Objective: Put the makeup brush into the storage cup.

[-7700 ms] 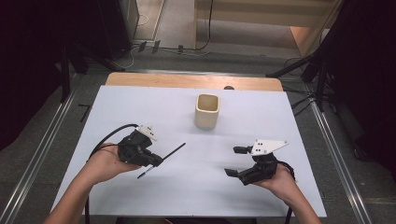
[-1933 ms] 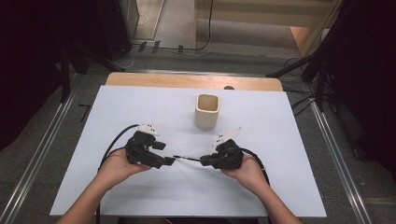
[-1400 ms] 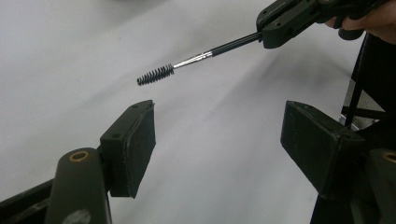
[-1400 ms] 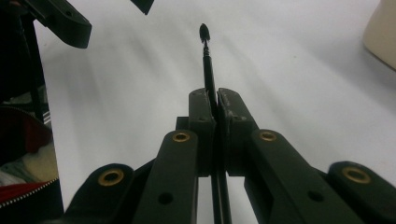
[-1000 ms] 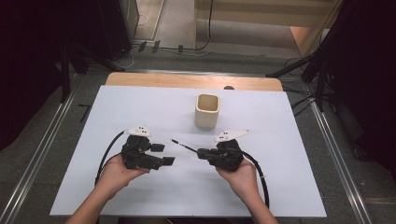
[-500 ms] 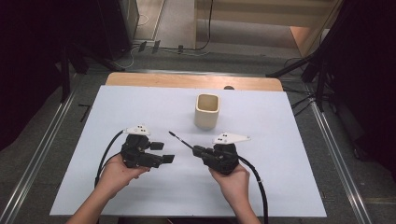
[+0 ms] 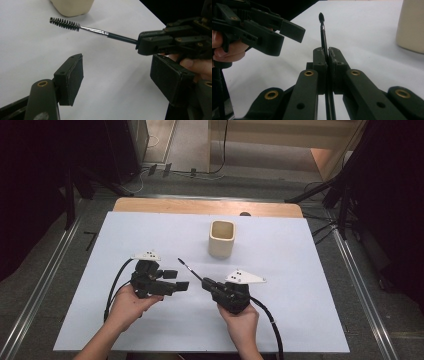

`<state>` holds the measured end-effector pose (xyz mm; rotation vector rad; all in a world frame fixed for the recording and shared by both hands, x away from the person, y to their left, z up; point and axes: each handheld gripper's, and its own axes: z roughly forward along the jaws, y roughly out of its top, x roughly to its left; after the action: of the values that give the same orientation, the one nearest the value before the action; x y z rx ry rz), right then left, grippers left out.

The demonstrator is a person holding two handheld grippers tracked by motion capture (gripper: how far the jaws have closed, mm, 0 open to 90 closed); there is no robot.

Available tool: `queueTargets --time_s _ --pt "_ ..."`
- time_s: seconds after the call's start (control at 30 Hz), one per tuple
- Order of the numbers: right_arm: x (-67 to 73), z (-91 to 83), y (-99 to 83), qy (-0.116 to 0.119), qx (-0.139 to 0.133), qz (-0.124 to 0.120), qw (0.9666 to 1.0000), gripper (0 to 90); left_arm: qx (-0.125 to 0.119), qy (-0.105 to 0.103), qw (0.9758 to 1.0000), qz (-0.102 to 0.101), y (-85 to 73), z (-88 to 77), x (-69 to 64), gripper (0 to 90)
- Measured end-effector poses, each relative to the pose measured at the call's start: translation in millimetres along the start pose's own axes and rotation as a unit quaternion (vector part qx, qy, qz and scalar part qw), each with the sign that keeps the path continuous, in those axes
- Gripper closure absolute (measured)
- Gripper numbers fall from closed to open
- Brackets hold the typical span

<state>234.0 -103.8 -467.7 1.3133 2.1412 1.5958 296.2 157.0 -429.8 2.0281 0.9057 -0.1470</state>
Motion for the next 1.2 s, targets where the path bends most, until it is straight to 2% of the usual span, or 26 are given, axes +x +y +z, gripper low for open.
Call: queueTargets --time_s 0.2,0.27,0.33,0.37,0.5,0.57,0.77,0.87,0.93,1.0,1.13,1.2 --pt "2.3 4.2 -13.5 0.004 -0.025 0.033 0.9991 86.2 0.0 0.005 1.0 -0.004 0.4 1.8 -1.3 27.1" --pt "2.5 4.6 -15.3 0.012 -0.035 0.048 0.9981 86.2 -0.004 0.005 0.9999 -0.008 0.9 1.9 -1.6 27.1" --pt "1.4 5.4 -17.1 0.025 -0.047 0.068 0.9963 86.2 -0.011 0.005 0.9999 -0.012 1.6 1.7 -1.4 27.1" --pt "1.3 5.2 -17.9 0.032 -0.05 0.085 0.9946 86.2 -0.015 0.003 0.9998 -0.014 2.1 1.4 -1.4 27.1" --pt "-0.6 3.7 -20.5 0.056 -0.078 0.123 0.9878 86.2 -0.025 -0.004 0.9993 -0.026 4.1 1.0 -2.0 27.1" --pt "-0.6 2.4 -20.8 0.058 -0.084 0.125 0.9869 86.2 -0.027 -0.006 0.999 -0.035 5.2 1.0 -2.7 27.1" --pt "3.9 2.1 -22.7 0.058 -0.116 0.107 0.9857 86.2 -0.041 -0.019 0.9978 -0.049 7.7 1.3 -4.0 27.2" --pt "5.1 3.1 -23.9 0.059 -0.119 0.108 0.9853 86.2 -0.053 -0.022 0.9965 -0.06 9.3 0.2 -4.0 27.2" --pt "5.2 4.0 -24.5 0.059 -0.12 0.104 0.9856 86.2 -0.056 -0.022 0.9957 -0.07 10.3 -0.1 -3.8 34.8" --pt "6.6 4.1 -25.0 0.057 -0.121 0.106 0.9853 86.2 -0.055 -0.03 0.9952 -0.074 11.3 1.1 -3.0 34.8" --pt "9.5 4.9 -27.3 0.054 -0.127 0.099 0.9855 86.2 -0.057 -0.022 0.9946 -0.084 13.1 2.9 -3.3 34.9" --pt "11.0 5.4 -28.8 0.054 -0.131 0.101 0.9848 86.2 -0.059 -0.023 0.9934 -0.096 13.9 4.4 -2.4 34.9"
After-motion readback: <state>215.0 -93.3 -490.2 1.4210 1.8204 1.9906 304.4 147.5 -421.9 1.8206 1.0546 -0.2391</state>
